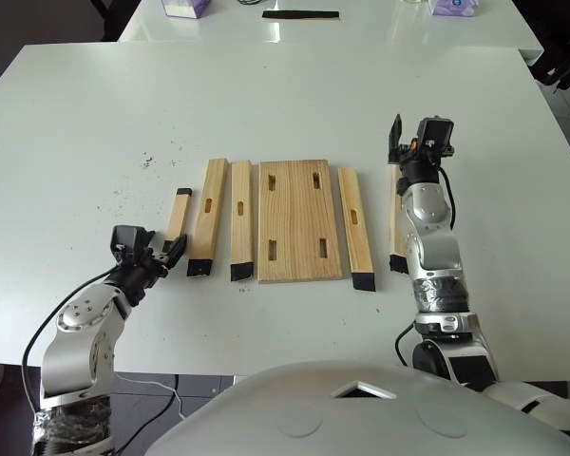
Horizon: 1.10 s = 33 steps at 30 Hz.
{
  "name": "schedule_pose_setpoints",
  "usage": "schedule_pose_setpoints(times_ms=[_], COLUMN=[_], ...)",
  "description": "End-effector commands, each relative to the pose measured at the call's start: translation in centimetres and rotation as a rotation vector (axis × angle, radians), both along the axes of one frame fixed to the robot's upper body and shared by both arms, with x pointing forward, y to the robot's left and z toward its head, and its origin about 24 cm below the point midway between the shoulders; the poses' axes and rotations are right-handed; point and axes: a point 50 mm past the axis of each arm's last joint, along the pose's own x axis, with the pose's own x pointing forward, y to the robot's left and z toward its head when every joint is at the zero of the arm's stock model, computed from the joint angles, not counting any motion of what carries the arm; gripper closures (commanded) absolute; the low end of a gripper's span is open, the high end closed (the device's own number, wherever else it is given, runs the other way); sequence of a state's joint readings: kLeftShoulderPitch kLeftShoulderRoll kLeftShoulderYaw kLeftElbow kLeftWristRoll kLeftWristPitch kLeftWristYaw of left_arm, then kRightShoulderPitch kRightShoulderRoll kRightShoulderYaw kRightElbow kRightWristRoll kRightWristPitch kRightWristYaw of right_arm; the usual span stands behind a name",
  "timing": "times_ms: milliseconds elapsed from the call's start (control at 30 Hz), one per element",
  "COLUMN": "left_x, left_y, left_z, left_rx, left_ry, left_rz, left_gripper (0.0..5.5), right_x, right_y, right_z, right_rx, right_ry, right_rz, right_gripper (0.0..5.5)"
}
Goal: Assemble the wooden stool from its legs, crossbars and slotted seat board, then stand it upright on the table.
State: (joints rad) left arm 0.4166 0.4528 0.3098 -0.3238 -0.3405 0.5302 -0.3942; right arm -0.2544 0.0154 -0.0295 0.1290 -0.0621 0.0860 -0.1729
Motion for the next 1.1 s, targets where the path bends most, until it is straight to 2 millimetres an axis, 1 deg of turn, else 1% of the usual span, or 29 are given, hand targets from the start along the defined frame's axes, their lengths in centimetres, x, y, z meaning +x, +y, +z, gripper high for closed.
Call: schedule_pose_setpoints(times_ms=[33,200,333,367,433,500,567,600,667,733,767,800,833,900,967,1067,1100], left_x=[-1.9,-1.8,-1.7,-1.6,-1.1,-0.3,1.0,2.0,4.6,7.2,8.3,9.0,9.5,10.0,10.7,11.1,11.0], left_y=[0.3,0.7,0.7,0.8,0.9,1.1,1.3,1.3,0.9,-0.5,-1.7,-2.9,-4.0,-5.1,-5.8,-7.3,-7.9], left_z=[-2.3,-2.4,-2.5,-2.4,-1.9,-1.0,0.3,1.3,4.3,8.5,10.7,12.4,13.7,14.9,15.5,16.2,16.4], left_rx=[0.029,0.050,0.047,0.050,0.049,0.041,0.022,-0.006,-0.114,-0.299,-0.416,-0.510,-0.594,-0.700,-0.778,-0.858,-0.876], left_ry=[0.159,0.165,0.169,0.161,0.133,0.085,0.014,-0.041,-0.205,-0.411,-0.509,-0.579,-0.636,-0.694,-0.720,-0.721,-0.715], left_rz=[0.014,0.011,0.006,0.015,0.029,0.045,0.060,0.064,0.054,-0.029,-0.114,-0.202,-0.293,-0.397,-0.469,-0.622,-0.683], left_gripper=[2.76,3.45,3.94,4.14,4.18,4.18,4.18,4.18,4.18,4.18,4.18,4.18,4.18,4.18,4.18,4.18,4.18], right_x=[-0.4,-0.6,-0.6,-0.6,-0.6,-0.4,-0.2,0.0,0.4,1.2,1.8,2.3,2.9,3.7,3.8,3.0,2.6], right_y=[0.2,0.5,0.4,0.3,0.2,0.0,0.0,0.1,0.7,1.4,2.1,2.6,3.2,4.1,4.7,5.0,4.9], right_z=[-0.4,-0.7,-0.7,-0.7,-0.4,0.1,0.8,1.3,2.3,3.7,4.9,6.1,7.6,10.9,14.2,17.2,18.0], right_rx=[-0.002,-0.001,-0.001,-0.002,-0.008,-0.003,0.004,0.011,0.047,0.162,0.205,0.236,0.315,0.453,0.485,0.461,0.489], right_ry=[0.010,0.018,0.017,0.015,0.001,-0.026,-0.056,-0.067,-0.088,-0.097,-0.112,-0.132,-0.140,-0.177,-0.211,-0.189,-0.155], right_rz=[-0.014,-0.015,-0.026,-0.029,-0.032,-0.032,-0.009,0.014,0.097,0.207,0.300,0.395,0.492,0.689,0.901,1.164,1.251], right_gripper=[1.92,1.92,1.92,1.92,1.92,1.92,1.92,1.92,1.92,1.92,1.92,1.92,1.92,1.92,1.92,1.92,1.92])
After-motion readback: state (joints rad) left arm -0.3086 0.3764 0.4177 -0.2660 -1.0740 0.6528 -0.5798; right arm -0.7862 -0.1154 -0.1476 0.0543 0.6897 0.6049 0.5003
